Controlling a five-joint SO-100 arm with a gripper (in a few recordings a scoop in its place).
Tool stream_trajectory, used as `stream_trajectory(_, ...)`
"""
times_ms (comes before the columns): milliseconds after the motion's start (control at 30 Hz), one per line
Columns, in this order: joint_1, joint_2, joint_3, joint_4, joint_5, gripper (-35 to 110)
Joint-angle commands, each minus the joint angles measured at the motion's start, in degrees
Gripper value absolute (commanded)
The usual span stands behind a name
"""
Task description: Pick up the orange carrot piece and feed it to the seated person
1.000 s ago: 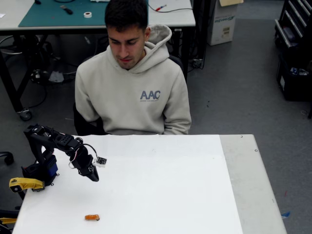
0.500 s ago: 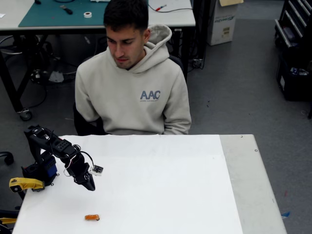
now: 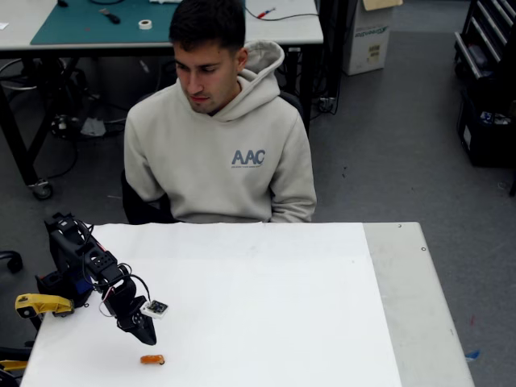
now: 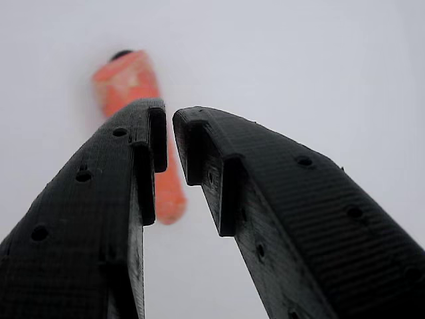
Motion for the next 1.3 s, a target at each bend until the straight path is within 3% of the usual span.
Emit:
stream_trajectory(0, 1.3, 2.1, -0.4, -0.7, -0.5, -2)
stream_trajectory(933, 1.1, -0.4, 0.7, -0.5, -0.5, -2)
stream_trajectory(1267, 1.1, -0.6, 3.8, -0.5, -8.9, 16)
